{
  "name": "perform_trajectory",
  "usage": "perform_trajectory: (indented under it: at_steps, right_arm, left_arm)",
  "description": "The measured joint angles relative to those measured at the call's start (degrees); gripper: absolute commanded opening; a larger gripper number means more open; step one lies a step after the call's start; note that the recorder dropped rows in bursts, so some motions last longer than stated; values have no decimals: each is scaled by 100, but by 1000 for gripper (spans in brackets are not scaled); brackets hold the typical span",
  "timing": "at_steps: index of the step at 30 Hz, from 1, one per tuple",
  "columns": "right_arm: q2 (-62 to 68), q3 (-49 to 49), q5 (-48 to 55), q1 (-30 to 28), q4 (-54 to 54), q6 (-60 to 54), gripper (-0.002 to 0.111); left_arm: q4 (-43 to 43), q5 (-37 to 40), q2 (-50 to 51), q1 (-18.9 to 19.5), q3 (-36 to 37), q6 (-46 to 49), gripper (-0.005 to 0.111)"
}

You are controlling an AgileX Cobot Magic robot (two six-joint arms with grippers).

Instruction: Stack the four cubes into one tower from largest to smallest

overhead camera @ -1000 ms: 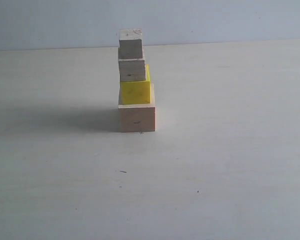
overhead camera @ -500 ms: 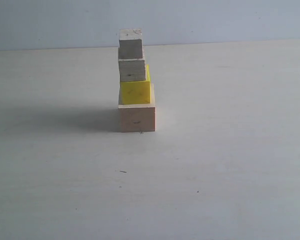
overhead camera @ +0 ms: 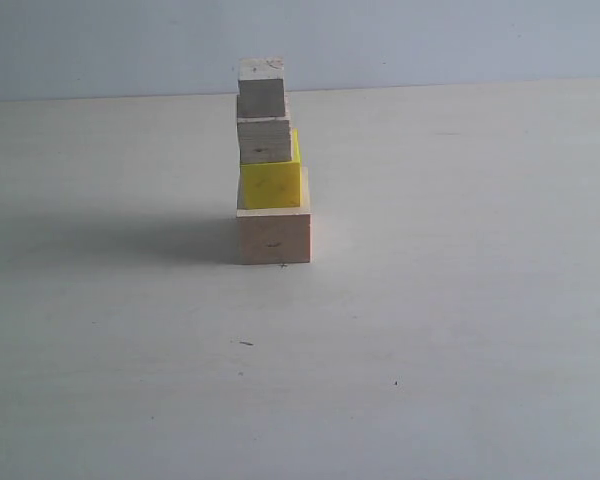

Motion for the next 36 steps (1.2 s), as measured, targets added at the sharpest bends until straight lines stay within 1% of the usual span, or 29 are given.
perform_trajectory:
  at_steps: [3, 7, 8, 9, 10, 11, 12, 13, 15, 16, 17, 20, 22, 24, 29, 36]
  right_arm:
    - [0, 0, 0, 0, 0, 0, 0]
    - [0, 0, 0, 0, 0, 0, 0]
    - [0, 0, 0, 0, 0, 0, 0]
    - [0, 0, 0, 0, 0, 0, 0]
    - [0, 0, 0, 0, 0, 0, 0]
    - [0, 0, 0, 0, 0, 0, 0]
    - [0, 0, 0, 0, 0, 0, 0]
    - [0, 0, 0, 0, 0, 0, 0]
    - [0, 0, 0, 0, 0, 0, 0]
    - [0, 0, 0, 0, 0, 0, 0]
    - [0, 0, 0, 0, 0, 0, 0]
    - [0, 0, 0, 0, 0, 0, 0]
    - [0, 0, 0, 0, 0, 0, 0]
    - [0, 0, 0, 0, 0, 0, 0]
    - [0, 0, 0, 0, 0, 0, 0]
    - [0, 0, 0, 0, 0, 0, 0]
  left_arm:
    - [14, -175, -144, 15, 0, 0, 0]
    - [98, -223, -213, 24, 39, -85, 0]
    - [288, -223, -226, 24, 73, -228, 0]
    - [655, -210, -257, 24, 145, -506, 0]
    - [1090, -166, -293, 24, 234, -971, 0]
    - [1835, -99, -327, 24, 335, -1647, 0]
    - [2960, -3, -359, 24, 438, -2545, 0]
    - [3586, 140, -366, 24, 518, -3381, 0]
    - [5722, 540, -400, 24, 704, -5653, 0]
    - [6701, 724, -428, 24, 802, -6523, 0]
    - [7663, 988, -457, 24, 930, -7676, 0]
    - [8865, 1344, -621, 24, 1236, -9229, 0]
    - [9174, 1384, -717, 24, 1468, -9603, 0]
    - [9319, 1392, -753, 24, 1735, -9777, 0]
    - [9467, 1392, -753, 24, 2364, -9875, 0]
    - [9503, 1392, -753, 24, 2834, -9897, 0]
